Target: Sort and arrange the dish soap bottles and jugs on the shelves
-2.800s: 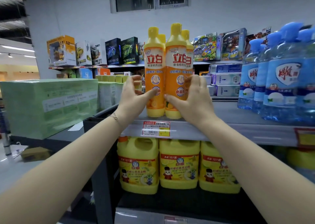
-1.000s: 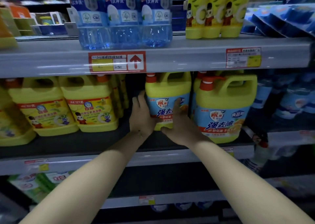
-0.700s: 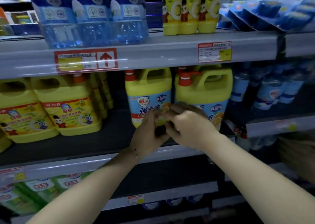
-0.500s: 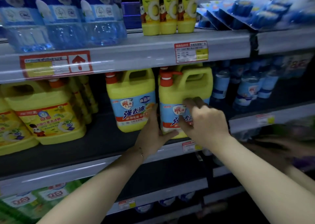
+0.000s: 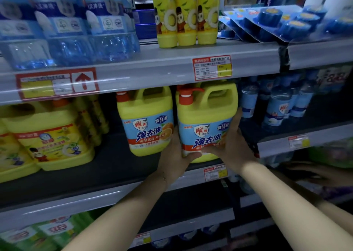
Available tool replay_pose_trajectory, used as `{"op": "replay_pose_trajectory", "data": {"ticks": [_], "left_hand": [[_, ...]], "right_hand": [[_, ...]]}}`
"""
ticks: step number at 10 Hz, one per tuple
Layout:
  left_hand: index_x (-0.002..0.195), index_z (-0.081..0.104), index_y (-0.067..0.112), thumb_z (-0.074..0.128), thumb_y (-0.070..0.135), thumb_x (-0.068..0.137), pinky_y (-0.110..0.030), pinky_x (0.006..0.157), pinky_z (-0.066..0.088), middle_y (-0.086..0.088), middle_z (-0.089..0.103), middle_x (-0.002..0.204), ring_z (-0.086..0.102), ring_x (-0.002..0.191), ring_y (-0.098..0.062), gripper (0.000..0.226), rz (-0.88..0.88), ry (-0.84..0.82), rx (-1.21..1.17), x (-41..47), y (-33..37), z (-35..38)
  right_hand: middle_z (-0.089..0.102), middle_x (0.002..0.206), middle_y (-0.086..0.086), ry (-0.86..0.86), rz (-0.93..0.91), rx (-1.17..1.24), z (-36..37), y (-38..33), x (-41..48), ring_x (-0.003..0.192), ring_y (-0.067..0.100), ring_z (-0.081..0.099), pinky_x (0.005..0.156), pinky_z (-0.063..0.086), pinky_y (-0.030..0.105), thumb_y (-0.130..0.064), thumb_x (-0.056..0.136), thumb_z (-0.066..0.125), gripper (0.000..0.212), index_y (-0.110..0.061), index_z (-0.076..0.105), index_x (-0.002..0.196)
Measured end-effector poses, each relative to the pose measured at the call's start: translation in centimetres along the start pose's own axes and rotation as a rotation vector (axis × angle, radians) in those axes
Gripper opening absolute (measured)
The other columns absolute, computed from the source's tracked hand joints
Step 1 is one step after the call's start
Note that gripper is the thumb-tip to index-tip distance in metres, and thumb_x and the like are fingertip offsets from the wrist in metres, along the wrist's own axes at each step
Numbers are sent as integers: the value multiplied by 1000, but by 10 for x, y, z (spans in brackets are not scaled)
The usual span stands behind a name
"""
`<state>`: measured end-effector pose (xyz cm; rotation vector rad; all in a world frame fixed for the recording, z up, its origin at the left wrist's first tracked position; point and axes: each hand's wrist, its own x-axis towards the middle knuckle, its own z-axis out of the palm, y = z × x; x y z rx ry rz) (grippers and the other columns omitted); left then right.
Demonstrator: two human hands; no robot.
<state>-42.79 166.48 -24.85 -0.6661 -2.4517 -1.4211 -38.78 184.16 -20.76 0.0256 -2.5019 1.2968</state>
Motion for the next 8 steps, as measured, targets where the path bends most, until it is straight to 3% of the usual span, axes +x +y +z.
{"op": "replay_pose_trajectory", "data": {"ticks": [2,3,4,5,6,7,8], "left_hand": [[145,30,20,81,28,76,-31,101,47,1,56,138,55,124,-13,87,-34,-52,-44,3,2,-1],[146,28,17,80,23,78,-25,100,43,1,53,140,51,125,-11,86,-50,-74,-45,2,7,-2],[146,26,13,77,18,81,-16,98,35,-1,49,142,47,127,-10,83,-74,-169,25,4,14,-8],[143,32,18,74,20,83,-17,95,34,-2,52,140,50,127,-15,73,-98,-302,114,5,23,-23],[137,33,33,74,39,80,-15,95,36,18,53,130,52,118,-3,71,-111,-380,138,1,34,-47],[134,35,39,72,42,80,-25,100,44,19,51,124,52,117,-8,65,-139,-362,161,-7,36,-77],[115,43,56,71,39,83,-8,82,42,24,53,108,56,97,1,46,-185,-304,272,-23,32,-121]], "right_hand": [[15,158,7,-29,58,-76,-1,-4,3,138,27,32,109,34,46,-35,69,83,144,-35,-49,126],[31,151,12,-65,132,-309,-6,-15,-1,121,31,52,96,47,46,-54,69,76,142,-26,-49,129],[51,136,13,-118,287,-691,-15,-35,2,107,31,61,85,51,43,-71,69,63,134,-6,-27,143],[59,122,6,-230,221,-1021,-26,-68,-1,102,27,61,78,49,36,-73,78,50,90,-9,35,139],[63,96,-4,-443,-41,-902,-24,-97,-14,83,20,61,74,52,33,-68,81,48,56,-26,58,116],[57,78,-9,-566,-335,-739,-3,-121,-23,65,10,56,51,45,26,-59,86,50,43,-25,57,111],[58,91,-12,-607,-513,-622,25,-141,-15,81,12,61,57,45,22,-50,89,53,39,-32,50,124]]}}
